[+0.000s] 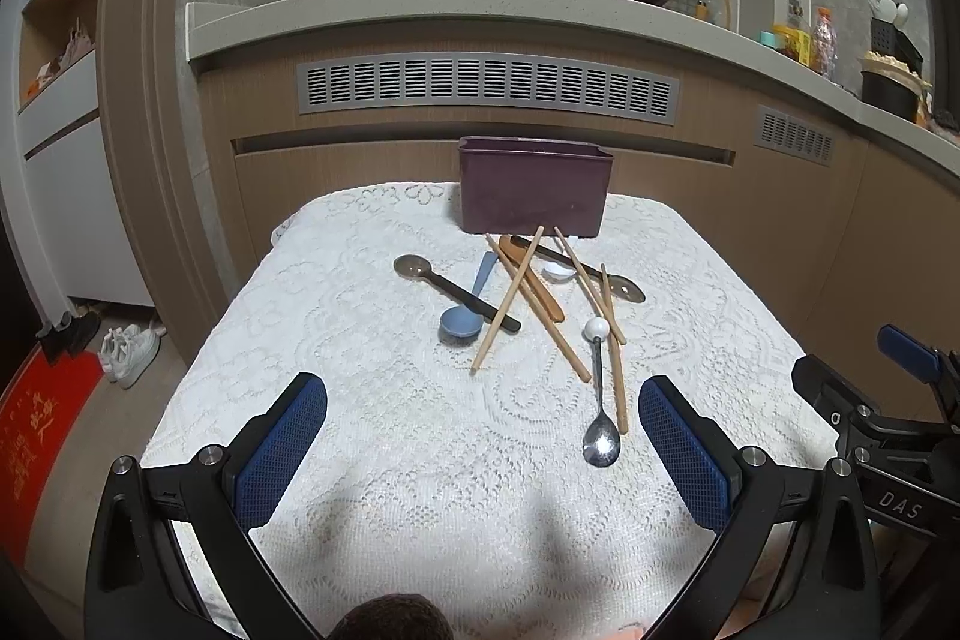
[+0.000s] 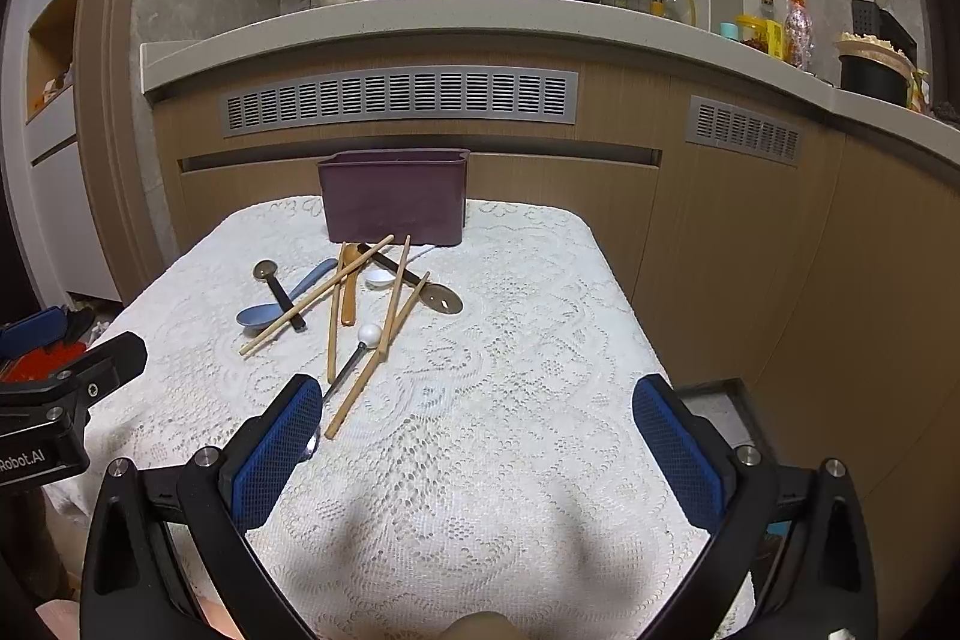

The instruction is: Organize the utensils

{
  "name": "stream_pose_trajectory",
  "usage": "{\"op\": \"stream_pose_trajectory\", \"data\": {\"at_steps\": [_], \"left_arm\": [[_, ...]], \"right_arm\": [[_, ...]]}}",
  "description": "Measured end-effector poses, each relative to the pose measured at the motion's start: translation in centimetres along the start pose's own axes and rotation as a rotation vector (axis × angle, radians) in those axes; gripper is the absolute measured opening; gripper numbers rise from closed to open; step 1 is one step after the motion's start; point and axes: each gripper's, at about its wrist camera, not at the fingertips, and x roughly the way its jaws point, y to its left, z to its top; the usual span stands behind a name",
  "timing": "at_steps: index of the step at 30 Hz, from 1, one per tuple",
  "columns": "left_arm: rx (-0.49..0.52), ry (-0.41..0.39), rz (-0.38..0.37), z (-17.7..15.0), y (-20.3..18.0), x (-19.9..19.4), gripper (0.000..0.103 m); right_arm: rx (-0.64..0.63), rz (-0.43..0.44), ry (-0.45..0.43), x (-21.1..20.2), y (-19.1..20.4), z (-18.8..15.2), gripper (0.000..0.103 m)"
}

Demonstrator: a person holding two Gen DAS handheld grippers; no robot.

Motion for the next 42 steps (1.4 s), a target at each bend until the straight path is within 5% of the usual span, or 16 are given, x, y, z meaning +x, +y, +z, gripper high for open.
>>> {"op": "stream_pose_trajectory", "data": {"at_steps": [42], "left_arm": [[0.016, 0.023, -0.011, 0.11, -0.28, 0.83, 0.103]], "right_arm": [[0.022, 0.018, -0.014, 0.32, -0.23, 0.27, 0.103]]}}
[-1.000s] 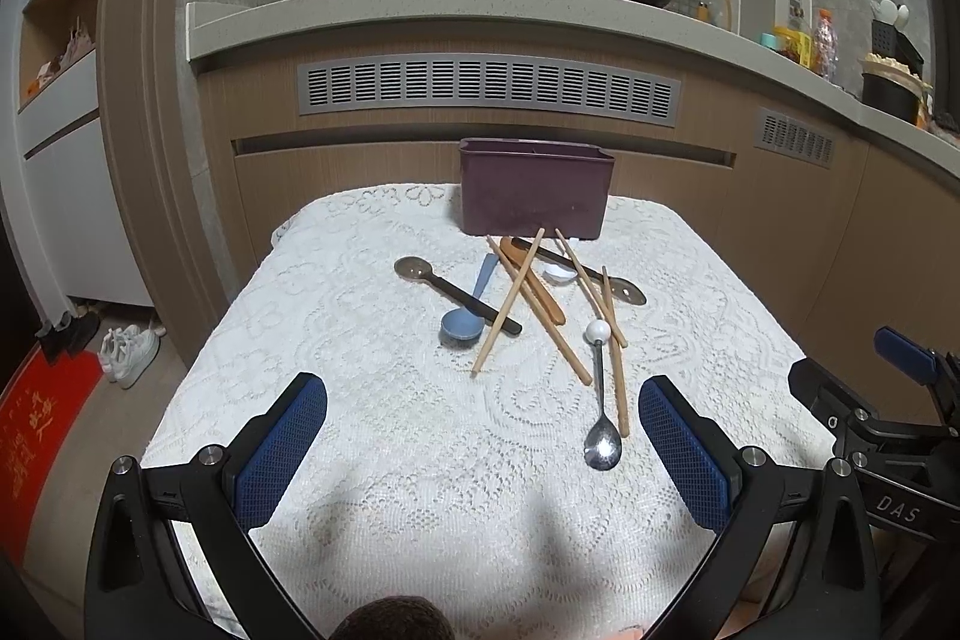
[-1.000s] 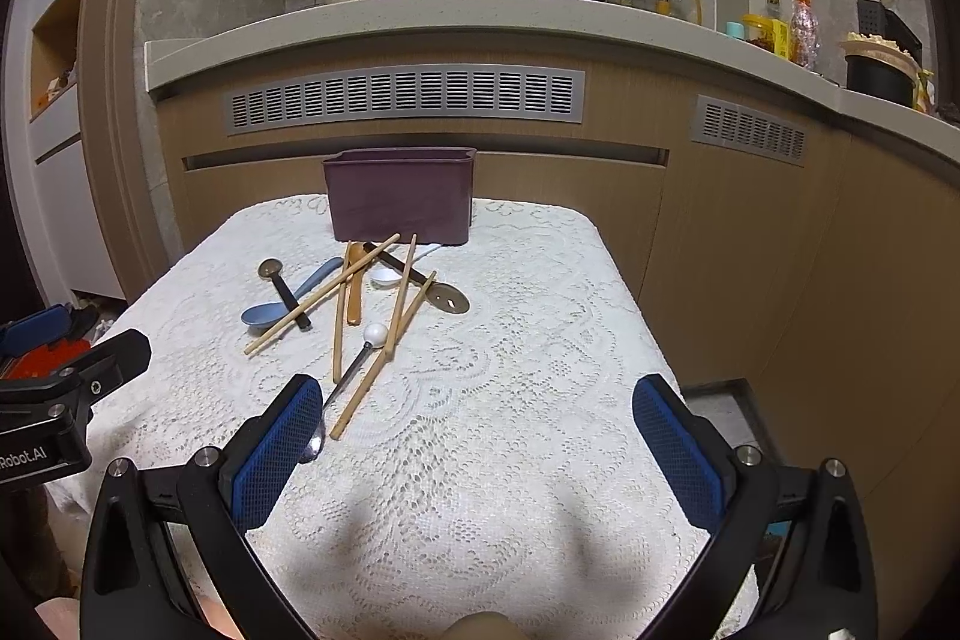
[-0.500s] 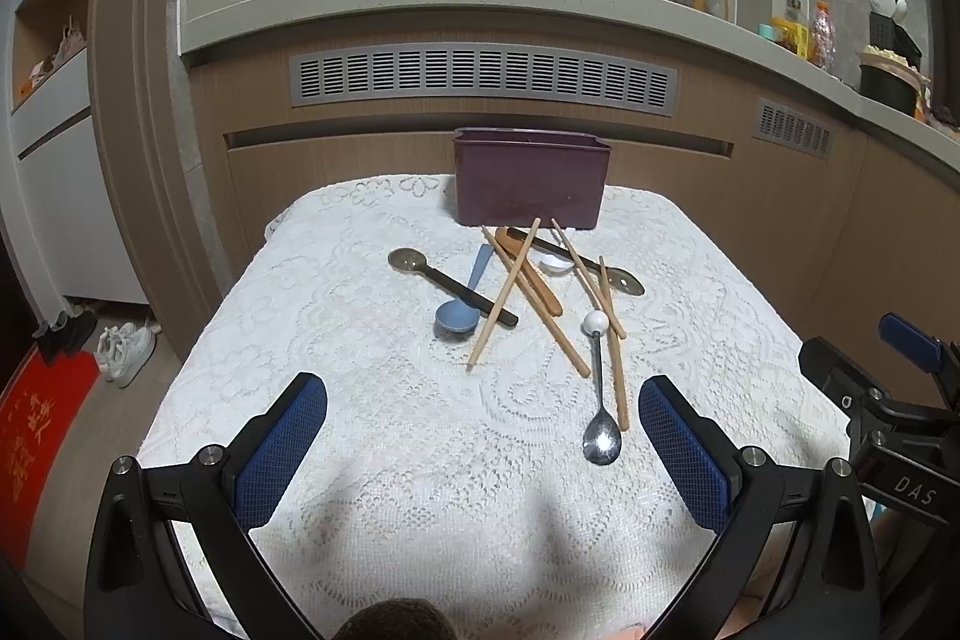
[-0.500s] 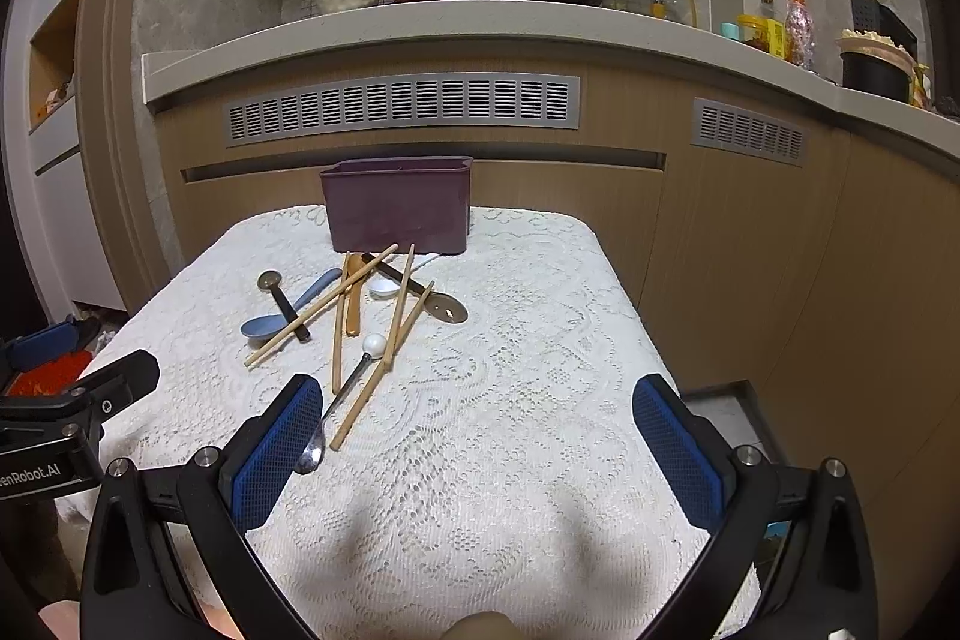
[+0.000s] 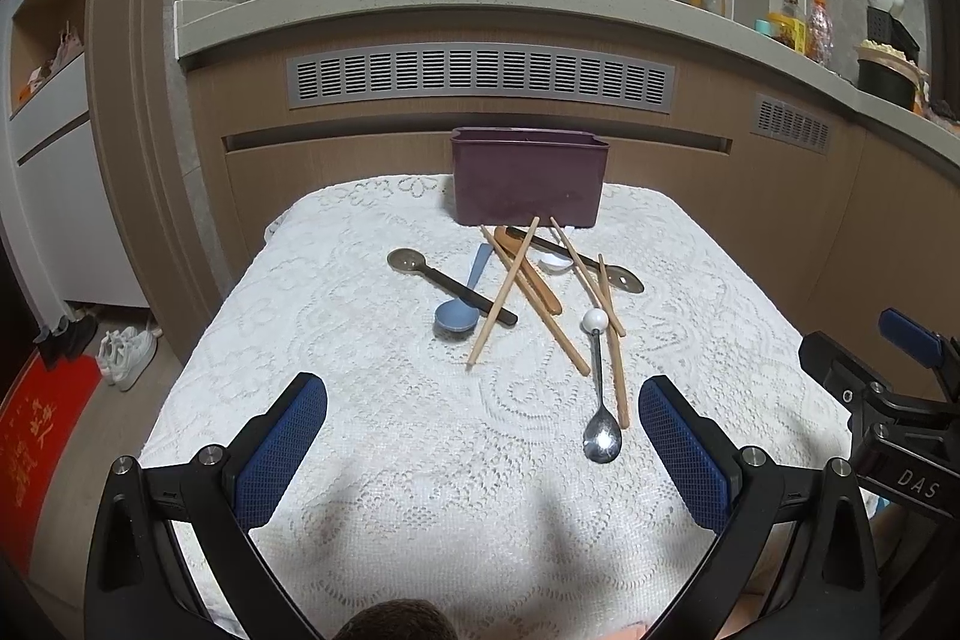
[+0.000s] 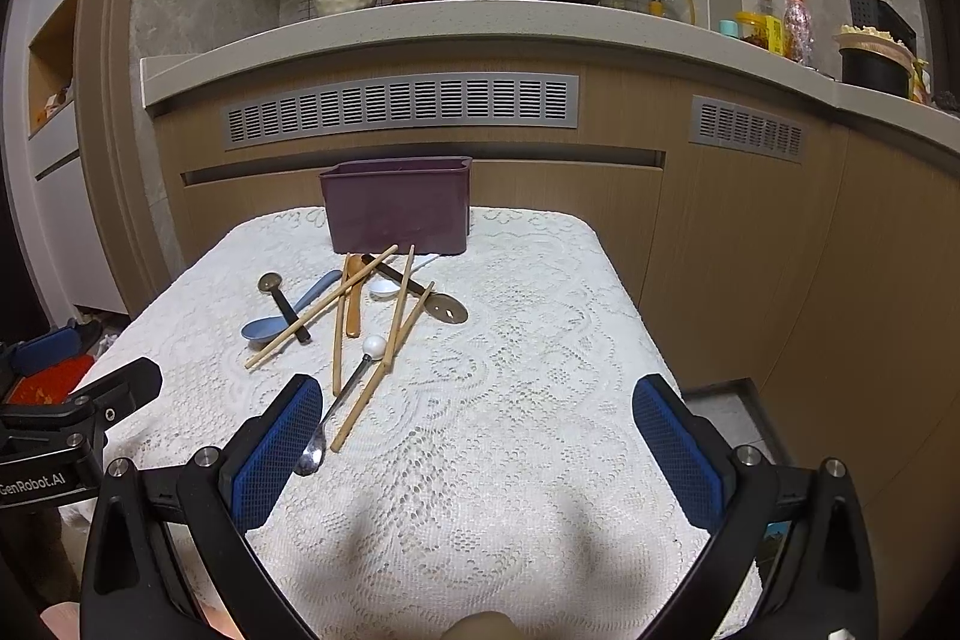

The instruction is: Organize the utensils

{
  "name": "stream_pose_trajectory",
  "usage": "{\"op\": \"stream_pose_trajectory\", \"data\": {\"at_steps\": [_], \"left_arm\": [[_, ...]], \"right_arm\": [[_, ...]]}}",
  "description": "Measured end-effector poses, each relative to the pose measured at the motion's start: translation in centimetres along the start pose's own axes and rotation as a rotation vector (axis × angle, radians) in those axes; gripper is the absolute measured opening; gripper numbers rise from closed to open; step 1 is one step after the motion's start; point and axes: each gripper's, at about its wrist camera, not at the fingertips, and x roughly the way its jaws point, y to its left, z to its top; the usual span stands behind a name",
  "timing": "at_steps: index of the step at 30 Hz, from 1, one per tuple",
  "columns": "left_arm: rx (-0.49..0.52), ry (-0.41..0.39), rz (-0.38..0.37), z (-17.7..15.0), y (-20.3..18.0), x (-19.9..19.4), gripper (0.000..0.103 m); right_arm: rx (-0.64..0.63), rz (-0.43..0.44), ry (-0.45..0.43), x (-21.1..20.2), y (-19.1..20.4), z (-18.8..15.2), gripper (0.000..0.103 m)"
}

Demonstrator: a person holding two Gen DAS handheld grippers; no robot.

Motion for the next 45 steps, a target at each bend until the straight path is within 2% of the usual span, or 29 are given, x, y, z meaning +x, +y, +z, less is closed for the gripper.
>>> {"op": "stream_pose_trajectory", "data": {"at_steps": [25, 37, 45], "left_arm": [[-0.004, 0.004, -0.001, 0.3, 0.5, 0.5, 0.103], [0.020, 0.009, 0.012, 4.4, 1.8, 6.2, 0.103], [-0.011, 0.090, 0.029, 7.8, 4.4, 12.0, 0.103]], "right_arm": [[-0.016, 0.001, -0.009, 0.6, 0.0, 0.4, 0.103], [-0.063, 0.010, -0.002, 4.9, 0.6, 3.8, 0.103], [-0.103, 0.050, 0.084, 10.7, 1.5, 6.5, 0.103]]}}
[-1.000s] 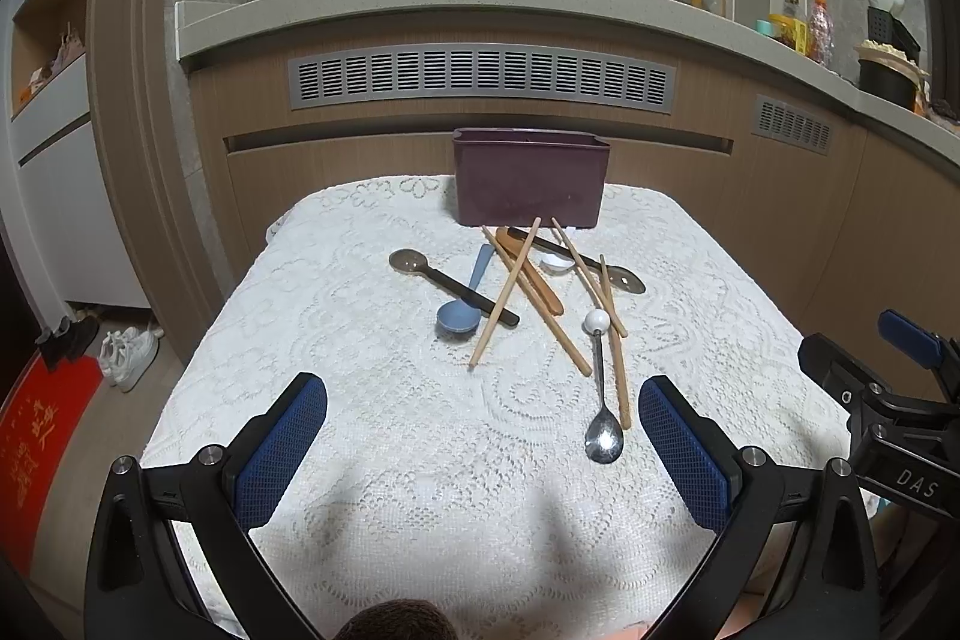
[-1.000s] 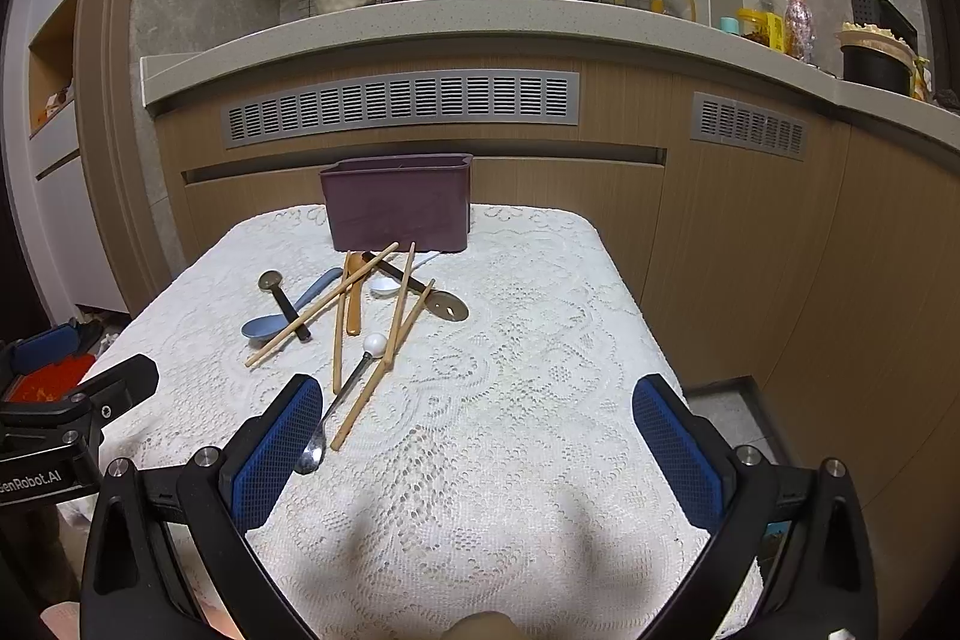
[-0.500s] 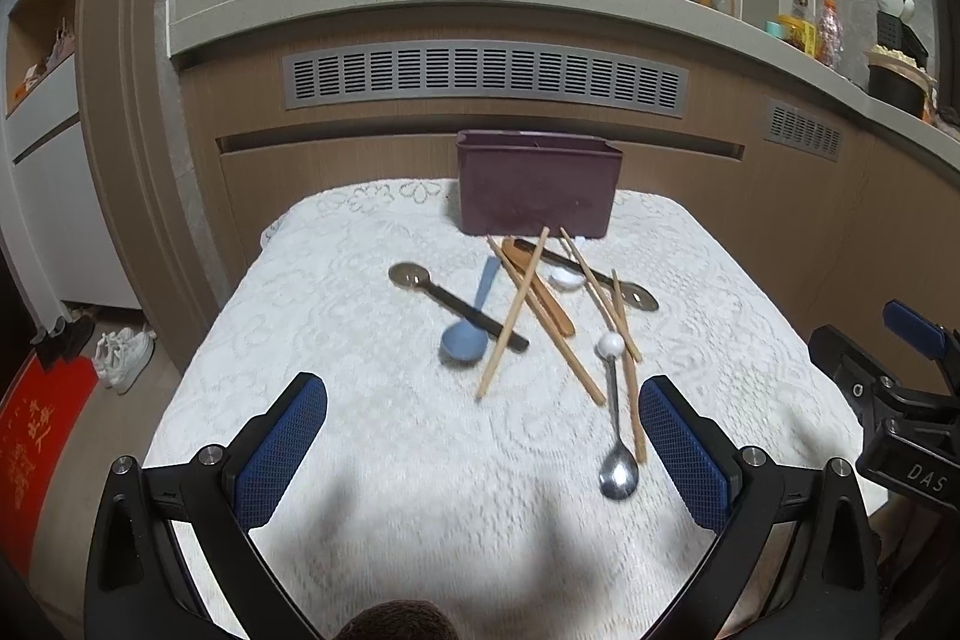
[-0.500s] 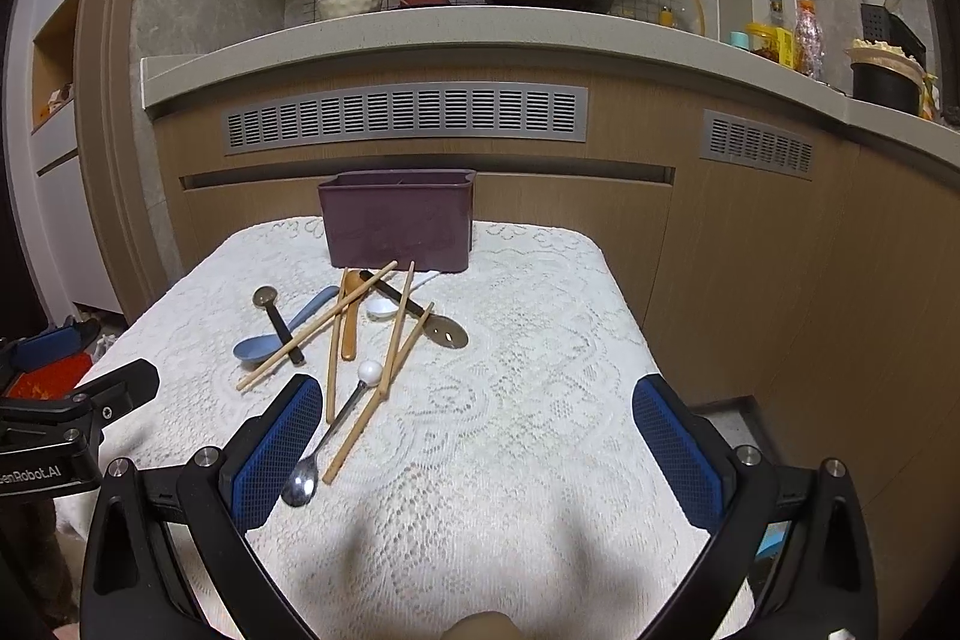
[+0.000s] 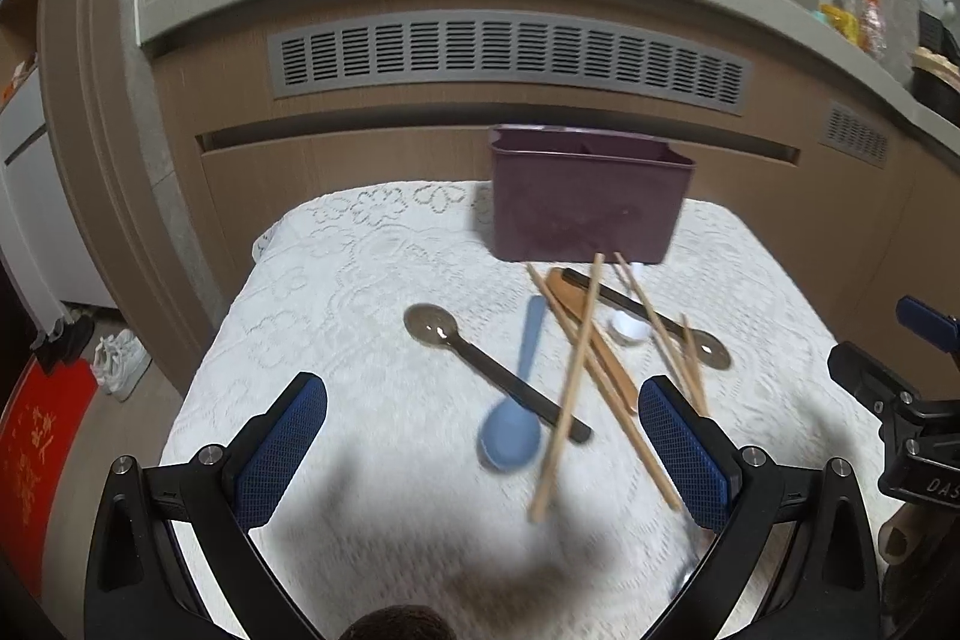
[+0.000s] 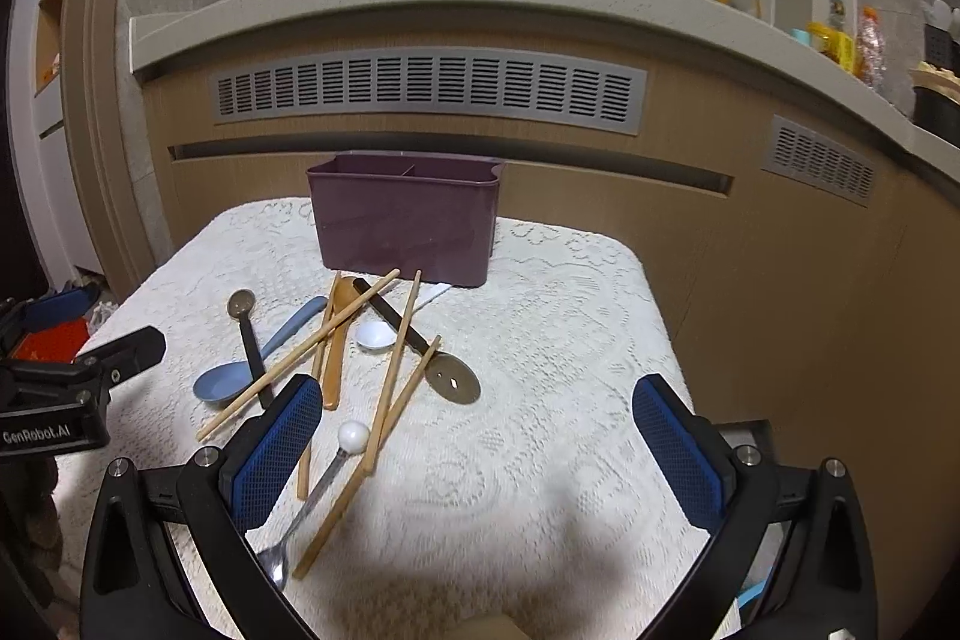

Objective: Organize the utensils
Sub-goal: 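Grasp a wooden chopstick with the left tool while the right tool reaches into the pile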

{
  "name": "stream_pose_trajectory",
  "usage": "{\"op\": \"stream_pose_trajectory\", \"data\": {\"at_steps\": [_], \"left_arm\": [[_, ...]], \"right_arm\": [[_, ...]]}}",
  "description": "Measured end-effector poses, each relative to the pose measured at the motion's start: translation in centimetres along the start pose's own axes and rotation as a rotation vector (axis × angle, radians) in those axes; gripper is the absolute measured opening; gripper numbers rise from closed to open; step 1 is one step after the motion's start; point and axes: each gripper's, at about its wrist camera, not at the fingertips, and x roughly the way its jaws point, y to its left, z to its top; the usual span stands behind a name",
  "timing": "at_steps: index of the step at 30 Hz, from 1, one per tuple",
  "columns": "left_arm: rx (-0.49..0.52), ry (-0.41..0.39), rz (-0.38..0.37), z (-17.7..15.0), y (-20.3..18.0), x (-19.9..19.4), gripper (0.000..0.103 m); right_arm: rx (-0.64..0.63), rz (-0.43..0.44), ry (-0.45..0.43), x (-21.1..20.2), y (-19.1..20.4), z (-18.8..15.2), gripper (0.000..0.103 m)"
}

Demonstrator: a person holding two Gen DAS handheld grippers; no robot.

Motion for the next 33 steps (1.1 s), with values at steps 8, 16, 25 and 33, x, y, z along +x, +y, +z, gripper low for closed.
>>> {"op": "stream_pose_trajectory", "data": {"at_steps": [8, 16, 25, 33], "left_arm": [[0.032, 0.068, 0.028, 1.2, 1.7, 4.8, 0.103], [-0.002, 0.055, -0.031, 3.2, 3.3, 7.6, 0.103], [0.055, 0.075, -0.100, 3.8, 2.5, 9.5, 0.103], [0.052, 0.172, -0.204, 3.6, 0.0, 11.4, 0.103]], "right_arm": [[-0.047, 0.064, 0.106, 7.1, 1.4, 2.6, 0.098], [-0.103, 0.151, 0.261, 15.2, 4.2, 3.9, 0.037], [-0.055, 0.182, 0.358, 20.8, 5.1, 3.9, 0.027], [-0.048, 0.260, 0.328, 19.1, 4.1, 4.3, 0.011]]}}
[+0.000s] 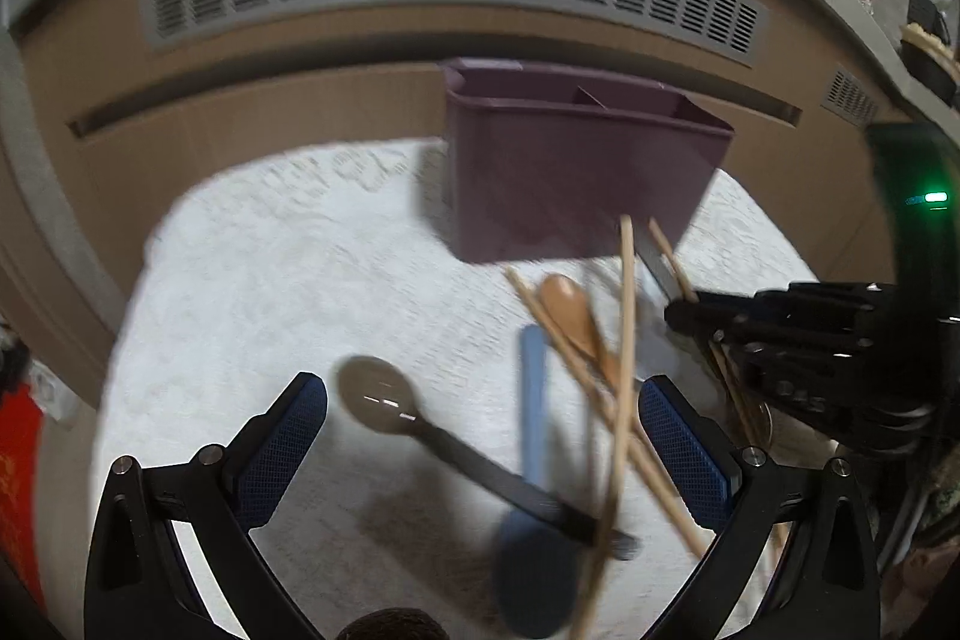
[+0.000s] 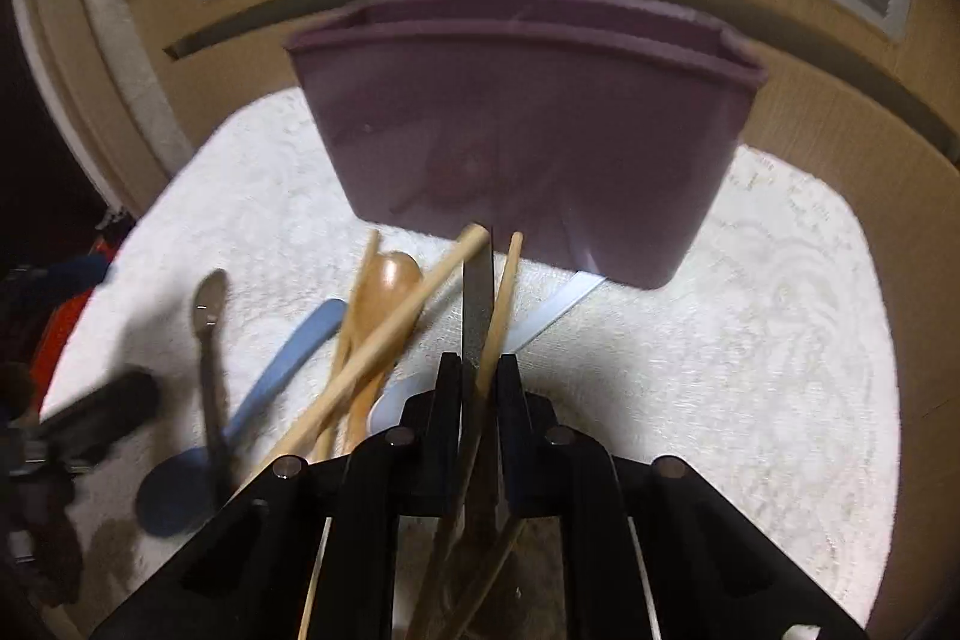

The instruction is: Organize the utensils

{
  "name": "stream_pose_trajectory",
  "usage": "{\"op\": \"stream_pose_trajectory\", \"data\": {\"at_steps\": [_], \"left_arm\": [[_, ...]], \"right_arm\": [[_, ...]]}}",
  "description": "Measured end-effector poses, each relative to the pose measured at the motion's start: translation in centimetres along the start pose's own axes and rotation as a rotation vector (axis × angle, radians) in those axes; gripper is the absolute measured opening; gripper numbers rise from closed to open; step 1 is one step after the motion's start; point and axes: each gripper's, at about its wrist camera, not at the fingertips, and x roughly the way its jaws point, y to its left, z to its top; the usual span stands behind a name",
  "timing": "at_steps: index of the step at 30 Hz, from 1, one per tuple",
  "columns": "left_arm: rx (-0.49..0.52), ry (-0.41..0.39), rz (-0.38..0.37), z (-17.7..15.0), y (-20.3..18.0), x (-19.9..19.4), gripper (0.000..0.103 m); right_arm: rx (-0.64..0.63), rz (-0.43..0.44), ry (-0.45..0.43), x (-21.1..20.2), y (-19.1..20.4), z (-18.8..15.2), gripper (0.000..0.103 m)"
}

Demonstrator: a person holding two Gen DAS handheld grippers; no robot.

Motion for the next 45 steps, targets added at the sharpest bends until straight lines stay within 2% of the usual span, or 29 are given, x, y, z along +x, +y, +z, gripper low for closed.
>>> {"op": "stream_pose_trajectory", "data": {"at_steps": [4, 7, 9, 10, 12, 13, 14, 20, 21, 22, 25, 29, 34, 41, 45], "left_arm": [[0.011, 0.032, -0.066, -0.1, -1.5, 1.2, 0.100], [0.051, 0.044, -0.105, -0.1, -3.1, 1.6, 0.090], [0.076, 0.047, -0.114, -0.1, -3.9, 1.6, 0.087], [0.091, 0.051, -0.115, -0.1, -4.3, 1.7, 0.084], [0.117, 0.072, -0.108, -0.1, -5.0, 2.2, 0.070], [0.126, 0.091, -0.103, 0.0, -5.2, 2.7, 0.059], [0.130, 0.119, -0.097, 0.1, -5.4, 3.3, 0.052], [0.143, 0.226, -0.108, 0.9, -6.2, 6.7, 0.041], [0.135, 0.234, -0.111, 1.1, -6.2, 7.0, 0.038], [0.128, 0.243, -0.104, 1.3, -6.2, 7.3, 0.029], [0.087, 0.252, -0.109, 2.0, -5.8, 7.8, 0.023], [0.056, 0.185, -0.107, 2.1, -5.2, 5.7, 0.007], [0.034, 0.034, -0.139, 2.2, -4.8, 0.7, 0.007], [0.050, -0.126, -0.135, 2.1, -4.8, -5.1, 0.007], [0.030, -0.190, -0.145, 2.1, -4.1, -7.8, 0.007]], "right_arm": [[-0.001, 0.025, -0.051, -2.6, -0.6, -0.3, 0.011], [0.003, 0.034, -0.071, -4.0, -1.0, -0.5, 0.011], [0.016, 0.036, -0.075, -4.5, -1.7, -0.8, 0.011], [0.028, 0.040, -0.073, -4.6, -2.0, -0.9, 0.010], [0.063, 0.053, -0.065, -4.9, -3.0, -1.1, 0.010], [0.078, 0.057, -0.065, -5.0, -3.4, -1.2, 0.010], [0.091, 0.058, -0.066, -5.0, -3.6, -1.4, 0.010], [0.120, 0.073, -0.079, -5.9, -4.7, -2.0, 0.010], [0.121, 0.073, -0.081, -6.1, -4.8, -2.1, 0.010], [0.121, 0.071, -0.084, -6.2, -4.8, -2.1, 0.010], [0.120, 0.068, -0.091, -6.5, -4.7, -2.2, 0.010], [0.116, 0.063, -0.099, -7.2, -4.6, -2.2, 0.010], [0.088, 0.058, -0.122, -8.6, -3.7, -1.8, 0.010], [0.048, 0.050, -0.184, -11.1, -1.7, -1.0, 0.009], [0.014, 0.040, -0.208, -12.3, -0.8, -0.5, 0.009]]}}
